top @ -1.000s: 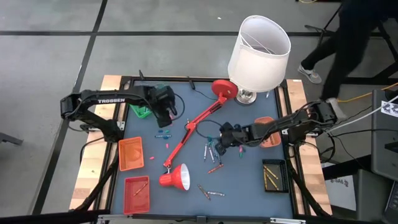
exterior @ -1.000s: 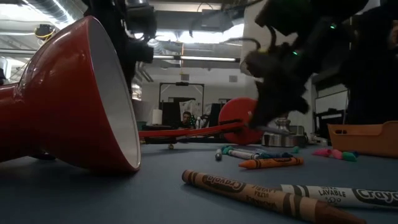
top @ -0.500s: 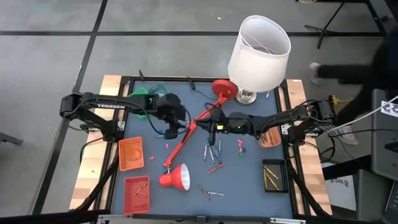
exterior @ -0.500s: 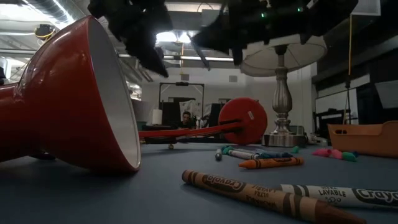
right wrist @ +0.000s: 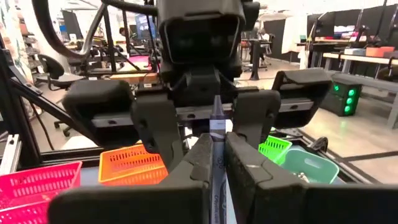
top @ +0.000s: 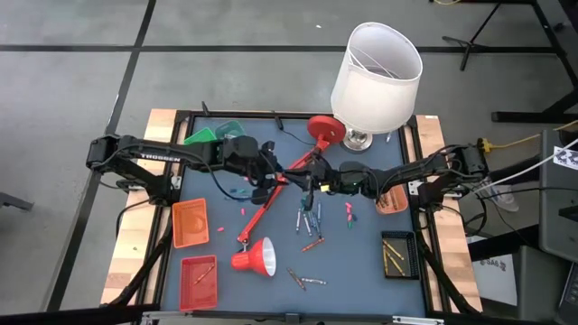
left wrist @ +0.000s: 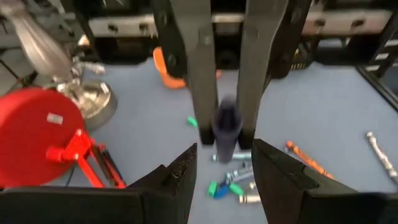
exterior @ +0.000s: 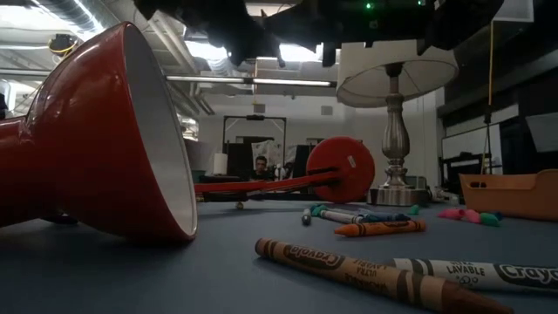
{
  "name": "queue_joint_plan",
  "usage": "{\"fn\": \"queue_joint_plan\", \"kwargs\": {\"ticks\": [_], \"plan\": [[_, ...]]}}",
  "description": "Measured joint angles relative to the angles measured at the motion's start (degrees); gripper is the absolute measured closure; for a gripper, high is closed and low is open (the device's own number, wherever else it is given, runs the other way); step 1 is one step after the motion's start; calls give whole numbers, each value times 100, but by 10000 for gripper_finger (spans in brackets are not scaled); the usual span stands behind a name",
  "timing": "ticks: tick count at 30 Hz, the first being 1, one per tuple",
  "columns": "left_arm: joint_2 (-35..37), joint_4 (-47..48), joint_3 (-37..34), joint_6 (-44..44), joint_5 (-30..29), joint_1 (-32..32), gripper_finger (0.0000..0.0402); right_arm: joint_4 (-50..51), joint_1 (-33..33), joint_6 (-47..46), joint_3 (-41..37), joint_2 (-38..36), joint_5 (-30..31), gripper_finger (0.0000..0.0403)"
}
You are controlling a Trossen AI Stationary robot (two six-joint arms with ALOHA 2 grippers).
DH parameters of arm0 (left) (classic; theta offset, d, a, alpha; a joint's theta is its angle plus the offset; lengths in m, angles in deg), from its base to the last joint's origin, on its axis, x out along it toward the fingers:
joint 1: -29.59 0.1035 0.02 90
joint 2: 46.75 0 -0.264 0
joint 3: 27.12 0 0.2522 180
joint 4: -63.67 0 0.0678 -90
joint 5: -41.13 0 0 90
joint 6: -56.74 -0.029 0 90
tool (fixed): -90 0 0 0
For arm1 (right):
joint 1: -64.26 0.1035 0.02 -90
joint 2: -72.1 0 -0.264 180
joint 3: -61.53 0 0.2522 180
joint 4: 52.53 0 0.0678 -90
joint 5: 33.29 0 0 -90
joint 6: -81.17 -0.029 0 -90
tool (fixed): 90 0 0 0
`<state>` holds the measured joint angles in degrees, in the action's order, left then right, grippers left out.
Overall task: Sort crayons
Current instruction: Put the right dark blue crayon into the left orange bin
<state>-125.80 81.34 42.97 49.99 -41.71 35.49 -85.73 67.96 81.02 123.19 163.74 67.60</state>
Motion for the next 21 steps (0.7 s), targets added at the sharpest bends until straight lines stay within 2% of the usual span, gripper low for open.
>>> {"fn": "queue_joint_plan", "kwargs": {"ticks": [12,21], "plan": [[-1,-194,-1,2,-2,-35,273,-149,0,68,2,-4,197,378],[-1,-210,0,5,-176,-35,352,-145,0,68,2,-4,197,378]]}}
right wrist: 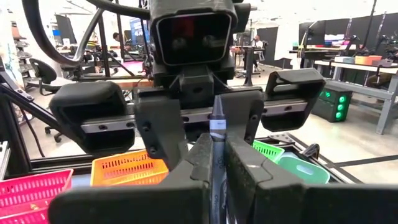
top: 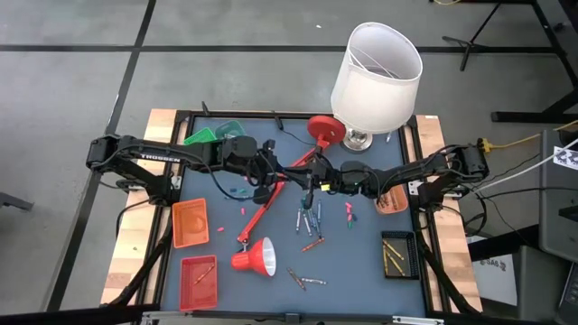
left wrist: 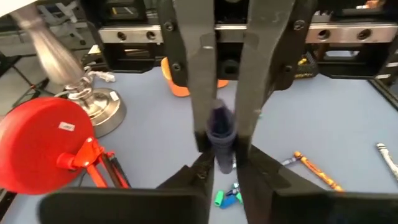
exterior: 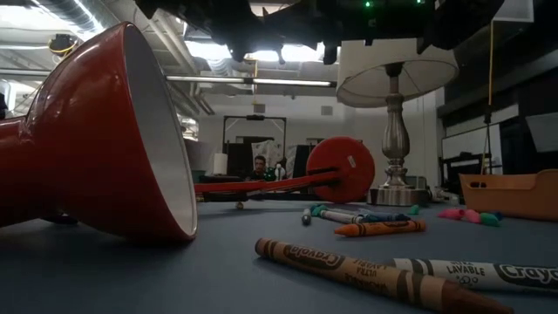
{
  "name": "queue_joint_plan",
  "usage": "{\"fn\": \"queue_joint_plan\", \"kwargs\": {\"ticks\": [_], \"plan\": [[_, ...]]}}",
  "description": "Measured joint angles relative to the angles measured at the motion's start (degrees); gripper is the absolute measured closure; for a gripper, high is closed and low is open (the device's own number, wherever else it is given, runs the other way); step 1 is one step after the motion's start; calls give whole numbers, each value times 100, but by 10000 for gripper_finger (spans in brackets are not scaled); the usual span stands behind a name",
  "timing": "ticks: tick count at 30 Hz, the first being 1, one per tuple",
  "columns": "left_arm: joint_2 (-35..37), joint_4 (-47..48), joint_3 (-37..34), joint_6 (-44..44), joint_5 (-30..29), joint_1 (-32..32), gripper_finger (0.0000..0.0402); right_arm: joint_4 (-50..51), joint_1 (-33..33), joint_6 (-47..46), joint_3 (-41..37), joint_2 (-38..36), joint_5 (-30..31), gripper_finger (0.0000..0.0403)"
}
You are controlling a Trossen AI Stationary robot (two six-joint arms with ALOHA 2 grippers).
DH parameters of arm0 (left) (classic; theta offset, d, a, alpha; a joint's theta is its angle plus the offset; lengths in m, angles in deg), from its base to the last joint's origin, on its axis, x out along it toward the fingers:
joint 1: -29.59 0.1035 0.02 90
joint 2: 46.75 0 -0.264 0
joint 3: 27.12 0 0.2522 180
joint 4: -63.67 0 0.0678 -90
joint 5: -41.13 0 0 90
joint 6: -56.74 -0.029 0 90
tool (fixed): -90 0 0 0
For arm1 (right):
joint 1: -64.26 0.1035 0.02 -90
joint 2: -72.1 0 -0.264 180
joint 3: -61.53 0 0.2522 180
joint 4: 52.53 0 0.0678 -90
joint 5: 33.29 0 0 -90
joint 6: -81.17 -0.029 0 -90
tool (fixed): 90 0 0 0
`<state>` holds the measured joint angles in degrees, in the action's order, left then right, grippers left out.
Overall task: Sort crayons
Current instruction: Put the right dark blue crayon into the left orange bin
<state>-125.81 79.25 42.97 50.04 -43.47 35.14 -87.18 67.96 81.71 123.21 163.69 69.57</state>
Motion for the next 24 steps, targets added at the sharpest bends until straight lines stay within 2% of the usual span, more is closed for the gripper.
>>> {"fn": "queue_joint_plan", "kwargs": {"ticks": [5,9,14,19,24], "plan": [[1,1,0,13,-98,0,393,30,2,-4,2,0,-17,376],[1,13,0,10,-141,0,390,46,2,-11,4,0,-92,358],[1,370,0,45,-147,0,386,58,2,-24,7,0,-100,307],[0,1705,0,520,-70,0,392,404,2,-26,7,-7,-105,274],[0,3400,0,1142,544,-52,392,1437,2,-57,7,-7,-161,267]]}}
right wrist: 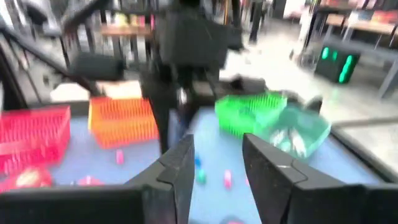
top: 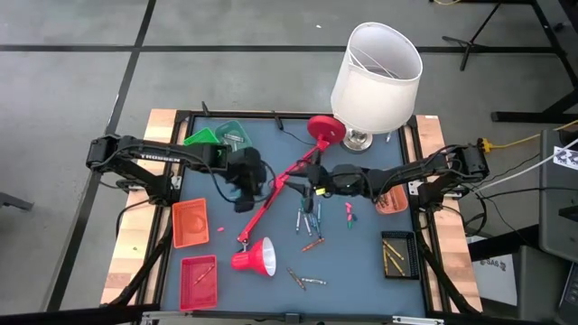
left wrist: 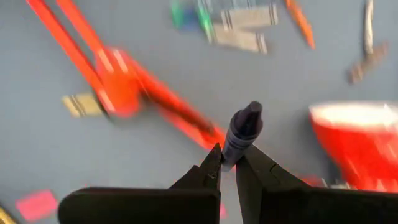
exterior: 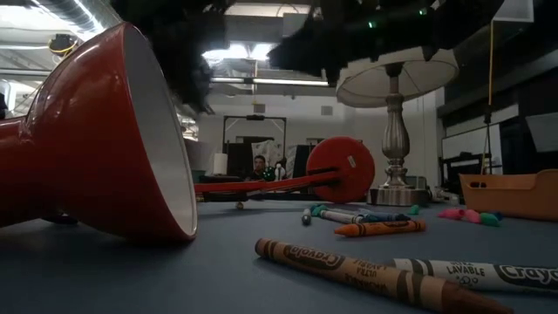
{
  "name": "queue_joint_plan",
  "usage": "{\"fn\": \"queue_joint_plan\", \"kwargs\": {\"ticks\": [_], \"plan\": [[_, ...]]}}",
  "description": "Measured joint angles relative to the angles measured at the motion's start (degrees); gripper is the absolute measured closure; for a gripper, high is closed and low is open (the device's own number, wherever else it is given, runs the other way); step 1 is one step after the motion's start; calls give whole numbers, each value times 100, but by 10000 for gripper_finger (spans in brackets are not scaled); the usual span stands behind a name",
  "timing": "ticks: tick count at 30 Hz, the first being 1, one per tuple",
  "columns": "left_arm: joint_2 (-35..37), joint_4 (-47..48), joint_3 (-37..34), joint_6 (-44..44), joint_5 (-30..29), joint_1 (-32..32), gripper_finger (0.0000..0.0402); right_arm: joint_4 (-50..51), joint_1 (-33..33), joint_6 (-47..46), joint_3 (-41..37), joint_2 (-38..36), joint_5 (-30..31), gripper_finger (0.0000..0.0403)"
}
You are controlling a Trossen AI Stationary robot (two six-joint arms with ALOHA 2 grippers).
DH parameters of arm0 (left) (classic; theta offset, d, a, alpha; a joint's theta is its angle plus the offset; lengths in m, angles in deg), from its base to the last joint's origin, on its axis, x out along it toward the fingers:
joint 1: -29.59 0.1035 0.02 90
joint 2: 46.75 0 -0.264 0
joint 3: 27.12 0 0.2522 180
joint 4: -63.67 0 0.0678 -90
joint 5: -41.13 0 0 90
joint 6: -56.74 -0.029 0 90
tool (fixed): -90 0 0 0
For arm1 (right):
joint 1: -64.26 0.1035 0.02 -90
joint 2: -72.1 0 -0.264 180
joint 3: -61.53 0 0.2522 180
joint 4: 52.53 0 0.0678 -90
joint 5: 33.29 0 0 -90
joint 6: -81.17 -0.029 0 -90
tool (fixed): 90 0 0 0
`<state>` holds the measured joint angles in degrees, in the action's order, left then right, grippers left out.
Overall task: Sort crayons
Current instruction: Put the right dark blue crayon into the left orange bin
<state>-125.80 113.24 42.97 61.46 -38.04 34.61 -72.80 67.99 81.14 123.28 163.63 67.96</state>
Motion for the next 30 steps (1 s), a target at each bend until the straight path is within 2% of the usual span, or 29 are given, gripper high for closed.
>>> {"fn": "queue_joint_plan", "kwargs": {"ticks": [9,15,20,23,30], "plan": [[1,2480,0,710,976,-456,392,1499,0,-475,0,0,-631,267],[0,4045,-1,1764,1026,-805,392,2174,0,-488,0,0,-1115,267],[1,4532,-1,3197,661,-1168,392,2476,7,-727,0,2,-1881,267],[1,4512,-2,3703,341,-1458,392,2641,69,-769,0,37,-2277,267],[1,4518,0,4285,-146,-2025,371,2708,653,-723,-2,132,-2264,267]]}}
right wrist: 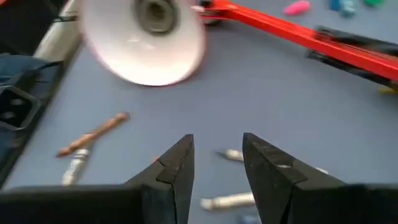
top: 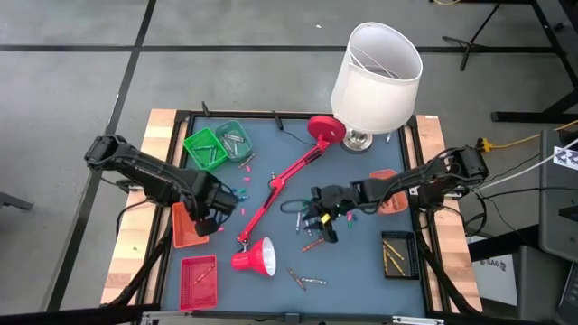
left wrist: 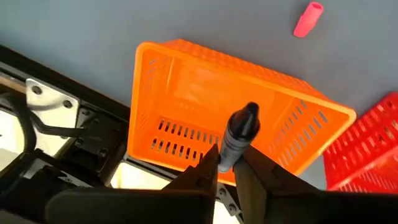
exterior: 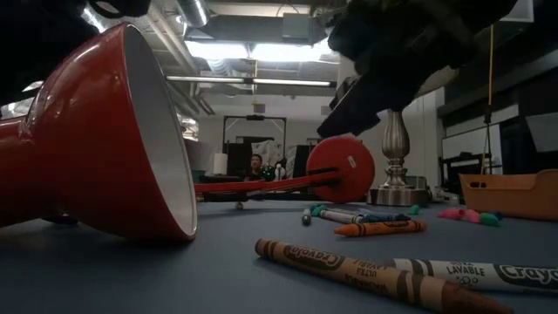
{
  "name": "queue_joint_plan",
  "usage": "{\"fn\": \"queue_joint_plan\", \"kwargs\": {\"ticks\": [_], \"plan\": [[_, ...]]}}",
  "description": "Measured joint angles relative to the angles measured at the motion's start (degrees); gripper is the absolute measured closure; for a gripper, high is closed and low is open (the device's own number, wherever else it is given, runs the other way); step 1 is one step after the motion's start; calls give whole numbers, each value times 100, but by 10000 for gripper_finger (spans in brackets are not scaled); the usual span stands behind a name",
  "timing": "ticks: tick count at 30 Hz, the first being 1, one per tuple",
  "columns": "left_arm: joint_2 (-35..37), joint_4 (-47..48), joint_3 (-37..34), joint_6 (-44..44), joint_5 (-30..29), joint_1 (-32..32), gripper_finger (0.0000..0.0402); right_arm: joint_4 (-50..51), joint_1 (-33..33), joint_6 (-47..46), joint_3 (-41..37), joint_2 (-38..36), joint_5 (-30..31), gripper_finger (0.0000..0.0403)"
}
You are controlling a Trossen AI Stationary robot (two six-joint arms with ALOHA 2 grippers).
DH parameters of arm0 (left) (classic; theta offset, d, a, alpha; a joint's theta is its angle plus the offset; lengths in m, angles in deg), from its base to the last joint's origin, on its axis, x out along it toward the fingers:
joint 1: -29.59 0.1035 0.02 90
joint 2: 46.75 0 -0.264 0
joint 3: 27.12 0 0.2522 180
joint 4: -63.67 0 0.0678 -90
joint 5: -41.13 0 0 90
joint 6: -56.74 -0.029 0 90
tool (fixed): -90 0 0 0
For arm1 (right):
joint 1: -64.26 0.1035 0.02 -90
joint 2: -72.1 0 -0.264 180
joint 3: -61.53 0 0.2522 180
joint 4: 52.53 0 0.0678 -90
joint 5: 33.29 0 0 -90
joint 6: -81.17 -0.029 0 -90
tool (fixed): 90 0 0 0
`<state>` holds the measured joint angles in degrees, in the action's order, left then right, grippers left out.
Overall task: Sort crayons
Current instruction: Put the right dark blue crayon into the left orange bin, then put the orange crayon into the red bin
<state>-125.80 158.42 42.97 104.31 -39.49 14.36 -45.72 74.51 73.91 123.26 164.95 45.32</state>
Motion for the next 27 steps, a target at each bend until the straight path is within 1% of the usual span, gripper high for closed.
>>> {"fn": "queue_joint_plan", "kwargs": {"ticks": [4,7,12,19,22,27], "plan": [[0,-2,0,288,-216,-190,339,58,349,1,0,110,184,267],[0,-22,0,333,-269,-282,319,83,588,3,0,261,260,267],[0,-272,0,349,-379,-322,298,49,892,4,0,528,566,267],[0,-1186,0,483,-766,-320,295,83,1129,10,0,861,1060,267],[0,-1649,-1,483,-889,-318,300,92,1131,12,0,959,1140,267],[0,-2381,0,483,-895,-320,309,67,1111,15,4,1149,1148,267]]}}
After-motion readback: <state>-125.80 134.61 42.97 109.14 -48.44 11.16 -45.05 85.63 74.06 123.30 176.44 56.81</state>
